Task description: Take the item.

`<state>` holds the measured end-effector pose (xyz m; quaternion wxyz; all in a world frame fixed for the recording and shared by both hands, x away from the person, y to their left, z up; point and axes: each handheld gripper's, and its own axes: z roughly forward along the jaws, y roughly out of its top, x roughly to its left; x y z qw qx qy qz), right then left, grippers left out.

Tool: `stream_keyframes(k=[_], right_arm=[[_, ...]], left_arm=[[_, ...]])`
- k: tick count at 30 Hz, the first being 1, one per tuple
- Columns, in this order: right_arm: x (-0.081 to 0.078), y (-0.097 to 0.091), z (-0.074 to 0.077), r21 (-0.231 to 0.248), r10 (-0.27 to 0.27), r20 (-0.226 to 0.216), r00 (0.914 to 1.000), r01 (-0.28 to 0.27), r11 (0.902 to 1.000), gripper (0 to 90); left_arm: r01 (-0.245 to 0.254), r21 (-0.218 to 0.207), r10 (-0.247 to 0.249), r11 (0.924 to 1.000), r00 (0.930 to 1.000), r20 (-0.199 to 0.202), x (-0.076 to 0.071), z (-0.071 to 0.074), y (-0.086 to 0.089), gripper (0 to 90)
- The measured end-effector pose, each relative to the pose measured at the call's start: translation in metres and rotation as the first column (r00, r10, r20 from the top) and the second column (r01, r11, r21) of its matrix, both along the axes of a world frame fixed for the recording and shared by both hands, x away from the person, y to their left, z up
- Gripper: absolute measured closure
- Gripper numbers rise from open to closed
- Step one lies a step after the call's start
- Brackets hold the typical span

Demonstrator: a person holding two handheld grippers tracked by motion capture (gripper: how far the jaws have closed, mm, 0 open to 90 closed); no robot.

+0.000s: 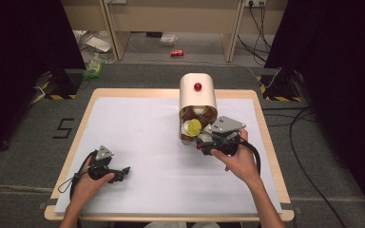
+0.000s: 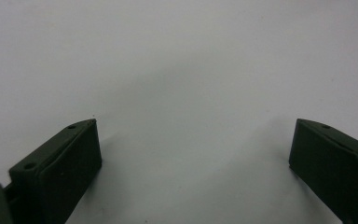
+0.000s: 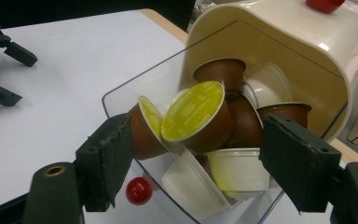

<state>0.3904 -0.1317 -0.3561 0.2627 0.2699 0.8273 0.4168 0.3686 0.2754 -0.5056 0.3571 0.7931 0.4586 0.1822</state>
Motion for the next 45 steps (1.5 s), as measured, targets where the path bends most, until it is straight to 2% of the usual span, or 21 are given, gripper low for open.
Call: stream_keyframes(k=[10,24,35,40,45], right_arm=[[0.011,0.004,-0.002,-0.05,-0.003,0.014,0.9999,0.004,0.9987,27.9],[0.024,0.017,-0.009,-0.115,-0.012,0.004,0.9999,0.013,0.9933,30.4],[0.03,0.022,-0.01,-0.111,-0.009,-0.005,1.0,0.008,0.9937,30.9],[0.032,0.026,-0.009,-0.112,-0.002,-0.009,1.0,0.001,0.9937,35.0],[0.033,0.03,-0.012,-0.134,-0.01,-0.022,0.9997,0.007,0.991,38.6]], left_arm=[[0.0,0.001,0.0,1.0,1.0,0.0,0.0,0.0,0.0,1.6],[0.001,0.001,-0.001,1.0,1.0,0.0,0.0,0.0,0.0,1.7],[0.001,0.003,-0.001,1.0,1.0,-0.001,0.0,0.0,0.0,1.6],[0.002,0.003,-0.002,1.0,1.0,-0.001,0.0,0.0,0.0,1.6],[0.001,0.001,-0.001,1.0,1.0,0.0,0.0,0.0,0.0,1.6]])
